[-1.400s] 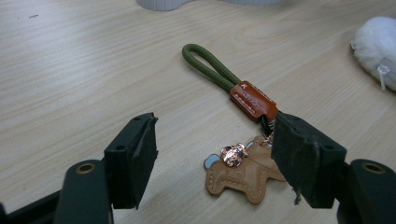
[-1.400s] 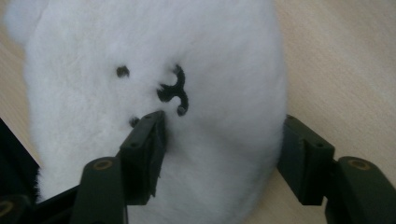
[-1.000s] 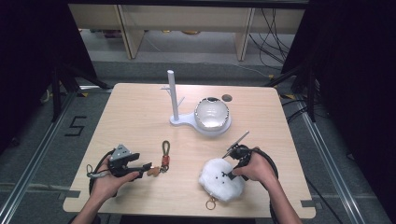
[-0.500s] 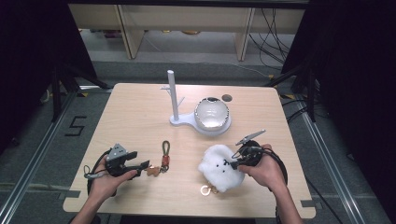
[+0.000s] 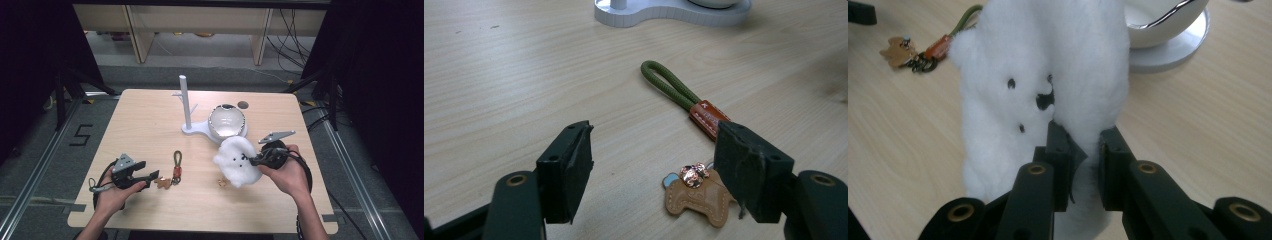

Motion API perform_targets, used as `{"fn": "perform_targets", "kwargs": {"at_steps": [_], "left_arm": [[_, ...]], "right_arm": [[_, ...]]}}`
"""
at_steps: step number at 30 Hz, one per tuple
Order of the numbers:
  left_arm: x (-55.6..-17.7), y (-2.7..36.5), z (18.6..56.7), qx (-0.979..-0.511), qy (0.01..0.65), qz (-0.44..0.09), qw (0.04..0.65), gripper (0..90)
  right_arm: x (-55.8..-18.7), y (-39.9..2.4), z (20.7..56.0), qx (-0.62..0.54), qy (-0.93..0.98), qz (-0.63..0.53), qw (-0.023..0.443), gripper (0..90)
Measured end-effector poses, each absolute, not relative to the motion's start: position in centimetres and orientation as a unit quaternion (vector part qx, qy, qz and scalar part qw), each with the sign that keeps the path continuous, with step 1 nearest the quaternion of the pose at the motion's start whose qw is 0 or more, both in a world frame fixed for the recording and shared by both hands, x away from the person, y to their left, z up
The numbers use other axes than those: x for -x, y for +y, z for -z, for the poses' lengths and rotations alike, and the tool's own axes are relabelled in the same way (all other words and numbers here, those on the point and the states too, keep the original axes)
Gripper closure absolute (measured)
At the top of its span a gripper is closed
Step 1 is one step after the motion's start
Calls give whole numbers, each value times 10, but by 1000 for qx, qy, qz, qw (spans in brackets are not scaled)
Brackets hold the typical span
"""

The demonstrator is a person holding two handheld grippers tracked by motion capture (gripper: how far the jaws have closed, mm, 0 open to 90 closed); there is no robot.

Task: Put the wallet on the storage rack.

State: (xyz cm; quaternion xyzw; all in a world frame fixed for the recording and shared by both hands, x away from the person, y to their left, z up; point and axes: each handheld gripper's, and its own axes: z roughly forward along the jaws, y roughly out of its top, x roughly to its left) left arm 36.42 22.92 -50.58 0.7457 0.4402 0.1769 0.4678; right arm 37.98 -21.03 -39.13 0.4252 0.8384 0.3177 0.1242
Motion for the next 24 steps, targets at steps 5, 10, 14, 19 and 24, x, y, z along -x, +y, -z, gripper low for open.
{"fn": "perform_targets", "kwargs": {"at_steps": [5,10,14,19,24], "left_arm": [[-364,229,506,-740,444,-179,473,311],[-364,229,506,-741,442,-182,472,310],[-364,229,507,-741,442,-183,471,310],[-365,229,508,-741,443,-182,470,310],[-365,230,508,-740,443,-181,472,309]], "right_arm": [[-386,-213,385,-427,832,-329,133,796],[-391,-215,383,-425,827,-336,147,796],[-395,-216,381,-424,822,-347,155,796],[-401,-218,372,-436,814,-350,161,796],[-406,-218,366,-440,806,-361,162,795]]}}
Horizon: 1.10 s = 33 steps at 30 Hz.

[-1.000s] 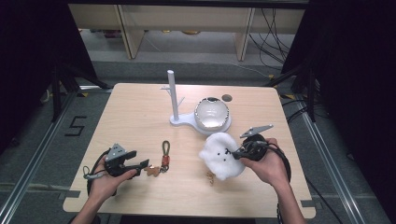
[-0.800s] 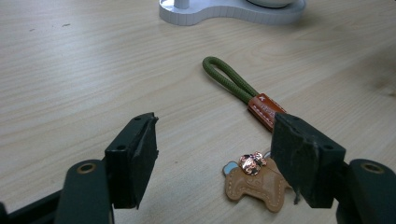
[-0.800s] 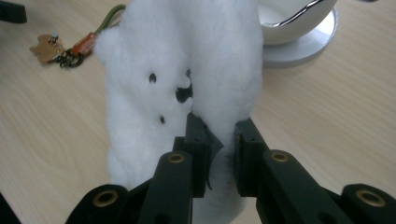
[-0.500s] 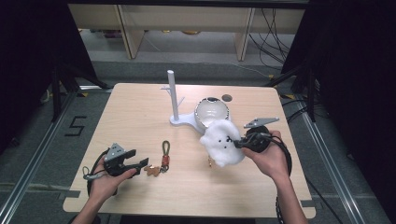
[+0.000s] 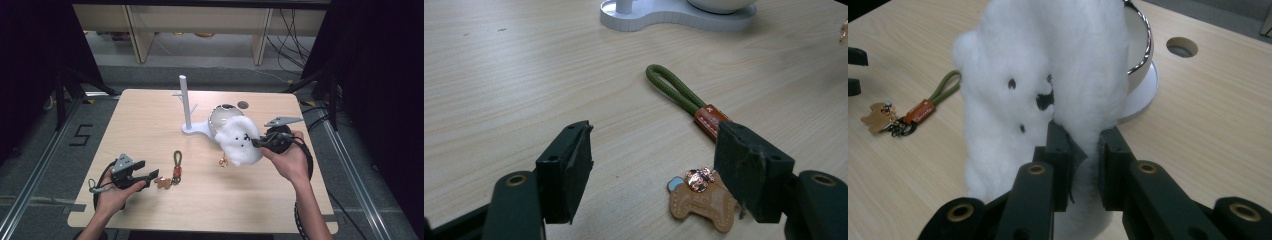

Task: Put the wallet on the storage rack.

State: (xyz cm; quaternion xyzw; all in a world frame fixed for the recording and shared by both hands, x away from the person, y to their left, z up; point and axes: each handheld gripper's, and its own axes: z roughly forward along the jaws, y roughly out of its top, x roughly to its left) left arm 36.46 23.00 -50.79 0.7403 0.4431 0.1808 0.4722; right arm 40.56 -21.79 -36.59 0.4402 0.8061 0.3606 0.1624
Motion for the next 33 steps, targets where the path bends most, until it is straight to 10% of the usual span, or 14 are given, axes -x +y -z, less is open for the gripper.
{"fn": "perform_targets", "kwargs": {"at_steps": [33], "left_arm": [[-364,227,508,-740,443,-180,473,308]], "right_arm": [[-452,-211,337,-449,773,-402,200,794]]}}
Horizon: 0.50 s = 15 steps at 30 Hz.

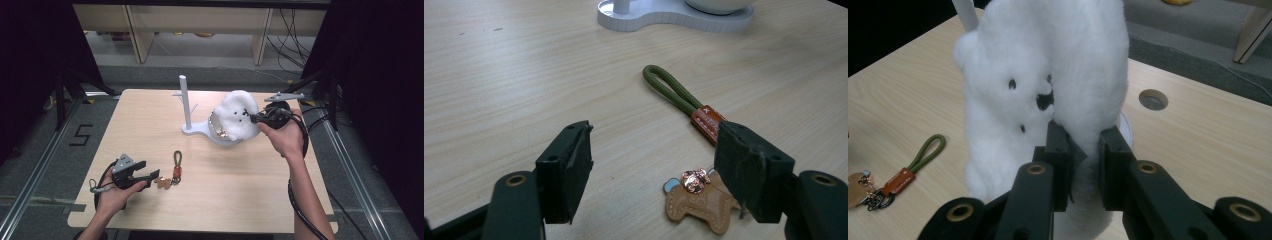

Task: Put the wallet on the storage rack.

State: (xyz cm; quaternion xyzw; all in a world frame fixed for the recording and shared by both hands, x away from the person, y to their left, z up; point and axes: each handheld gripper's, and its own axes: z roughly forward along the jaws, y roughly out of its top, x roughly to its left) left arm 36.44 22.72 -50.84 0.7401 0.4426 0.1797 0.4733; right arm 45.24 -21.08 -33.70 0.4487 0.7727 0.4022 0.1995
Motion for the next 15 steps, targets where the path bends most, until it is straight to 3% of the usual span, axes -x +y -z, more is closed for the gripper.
{"fn": "perform_targets", "kwargs": {"at_steps": [15], "left_arm": [[-364,227,509,-740,441,-178,475,308]], "right_arm": [[-475,-208,337,-454,779,-370,223,792]]}}
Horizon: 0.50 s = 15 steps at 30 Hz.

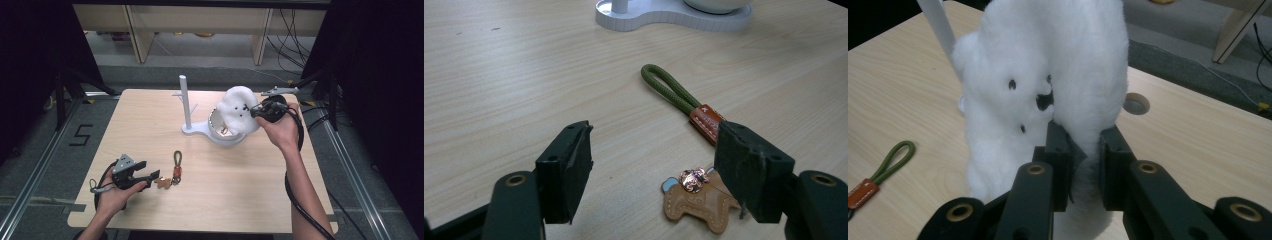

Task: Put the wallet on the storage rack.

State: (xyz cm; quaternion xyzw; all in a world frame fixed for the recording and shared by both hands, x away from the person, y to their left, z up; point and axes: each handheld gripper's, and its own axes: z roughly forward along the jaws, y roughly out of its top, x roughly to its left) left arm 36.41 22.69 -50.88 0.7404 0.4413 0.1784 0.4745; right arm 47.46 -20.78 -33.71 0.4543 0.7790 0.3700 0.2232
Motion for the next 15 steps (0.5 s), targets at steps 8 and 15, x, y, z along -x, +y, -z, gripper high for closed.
{"fn": "perform_targets", "kwargs": {"at_steps": [8,15], "left_arm": [[-364,228,509,-741,443,-178,472,308],[-364,227,509,-742,442,-177,472,308]], "right_arm": [[-487,-206,339,-459,779,-358,233,791],[-496,-203,343,-462,782,-345,237,789]]}}
